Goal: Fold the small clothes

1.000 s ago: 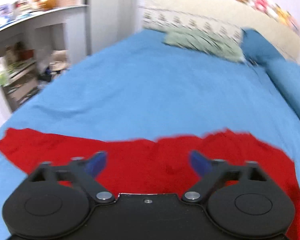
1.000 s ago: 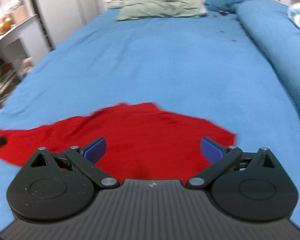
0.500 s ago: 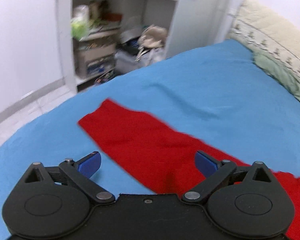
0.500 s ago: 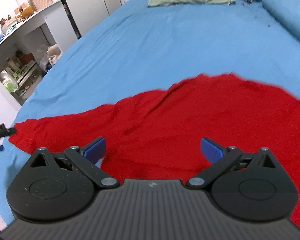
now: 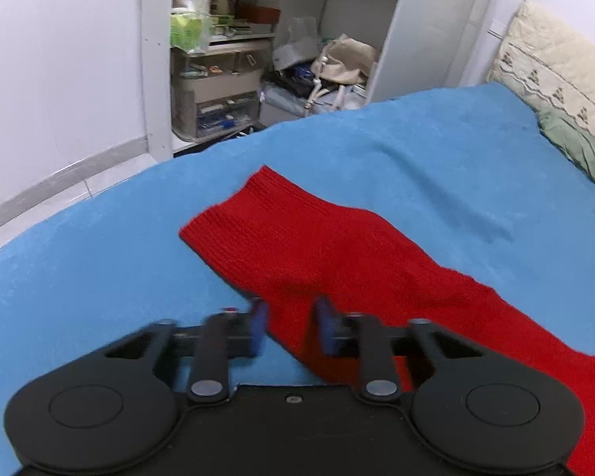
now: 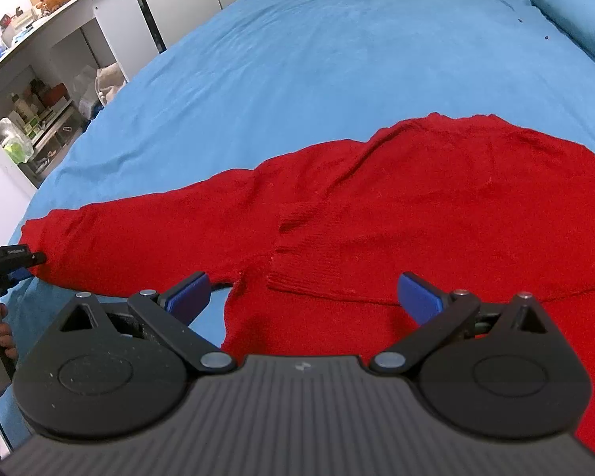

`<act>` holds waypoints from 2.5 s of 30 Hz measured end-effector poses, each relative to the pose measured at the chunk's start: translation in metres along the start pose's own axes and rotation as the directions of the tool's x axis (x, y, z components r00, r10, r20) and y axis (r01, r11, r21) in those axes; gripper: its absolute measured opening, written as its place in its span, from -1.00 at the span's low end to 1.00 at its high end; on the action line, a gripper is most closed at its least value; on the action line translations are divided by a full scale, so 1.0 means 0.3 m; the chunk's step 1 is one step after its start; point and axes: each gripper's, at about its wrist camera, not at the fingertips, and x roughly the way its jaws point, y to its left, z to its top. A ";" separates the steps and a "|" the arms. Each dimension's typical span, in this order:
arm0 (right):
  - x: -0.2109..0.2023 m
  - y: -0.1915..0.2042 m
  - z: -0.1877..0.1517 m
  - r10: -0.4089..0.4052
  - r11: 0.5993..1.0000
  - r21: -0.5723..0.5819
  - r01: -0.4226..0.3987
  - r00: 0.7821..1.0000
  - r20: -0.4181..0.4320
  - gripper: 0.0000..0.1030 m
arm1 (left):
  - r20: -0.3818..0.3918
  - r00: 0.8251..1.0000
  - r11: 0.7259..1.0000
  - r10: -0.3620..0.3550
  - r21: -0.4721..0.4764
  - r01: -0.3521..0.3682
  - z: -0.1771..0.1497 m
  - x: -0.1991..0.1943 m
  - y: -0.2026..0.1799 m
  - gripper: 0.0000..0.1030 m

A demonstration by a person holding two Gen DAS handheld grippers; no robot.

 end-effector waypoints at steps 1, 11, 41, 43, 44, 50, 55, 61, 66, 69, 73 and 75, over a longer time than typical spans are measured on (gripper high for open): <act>0.000 -0.005 -0.003 0.001 1.000 0.003 -0.001 1.000 0.000 1.00 | 0.002 1.000 1.000 0.002 -0.009 -0.002 0.005 0.007 -0.001 -0.85; -0.069 -0.144 0.017 0.048 0.997 0.051 -0.052 0.997 0.067 1.00 | 0.133 0.990 0.993 -0.041 0.118 0.025 0.053 -0.187 -0.223 -0.90; -0.298 -0.992 -0.028 -0.107 0.979 0.179 0.095 0.992 0.062 1.00 | -0.259 0.844 0.585 -0.470 0.624 0.518 -0.847 -0.465 -1.379 0.42; -0.296 -0.973 0.001 -0.061 0.986 0.157 0.052 0.997 0.054 1.00 | -0.216 0.856 0.587 -0.470 0.648 0.486 -0.812 -0.516 -1.330 0.59; -0.295 -0.949 0.021 -0.053 0.991 0.124 0.046 0.997 0.052 1.00 | -0.201 0.862 0.587 -0.466 0.659 0.470 -0.790 -0.533 -1.302 0.74; -0.210 -0.758 0.101 0.002 0.989 -0.146 -0.001 1.000 0.006 1.00 | -0.114 0.922 0.668 -0.370 0.657 0.350 -0.651 -0.540 -1.100 0.83; -0.058 -0.553 0.086 0.049 0.906 -0.420 -0.052 0.999 -0.017 1.00 | -0.112 0.959 0.719 -0.262 0.640 0.271 -0.603 -0.446 -0.963 0.83; 0.113 -0.424 0.050 -0.002 0.763 -0.645 -0.034 0.998 -0.055 0.75 | -0.145 0.964 0.745 -0.224 0.612 0.265 -0.593 -0.366 -0.904 0.83; 0.203 -0.377 0.043 -0.029 0.709 -0.705 -0.032 0.997 -0.075 0.22 | -0.154 0.966 0.743 -0.207 0.618 0.258 -0.601 -0.369 -0.862 0.83; 0.207 -0.373 0.050 -0.026 0.720 -0.694 -0.030 0.997 -0.070 -0.35 | -0.158 0.964 0.746 -0.213 0.610 0.265 -0.594 -0.364 -0.853 0.83; 0.172 -0.437 0.104 -0.024 0.831 -0.556 0.003 0.999 -0.030 -0.58 | -0.162 0.964 0.753 -0.211 0.602 0.266 -0.585 -0.360 -0.845 0.83; 0.132 -0.503 0.135 -0.030 0.909 -0.416 0.027 1.000 -0.001 -0.58 | -0.164 0.963 0.757 -0.211 0.597 0.268 -0.582 -0.351 -0.843 0.83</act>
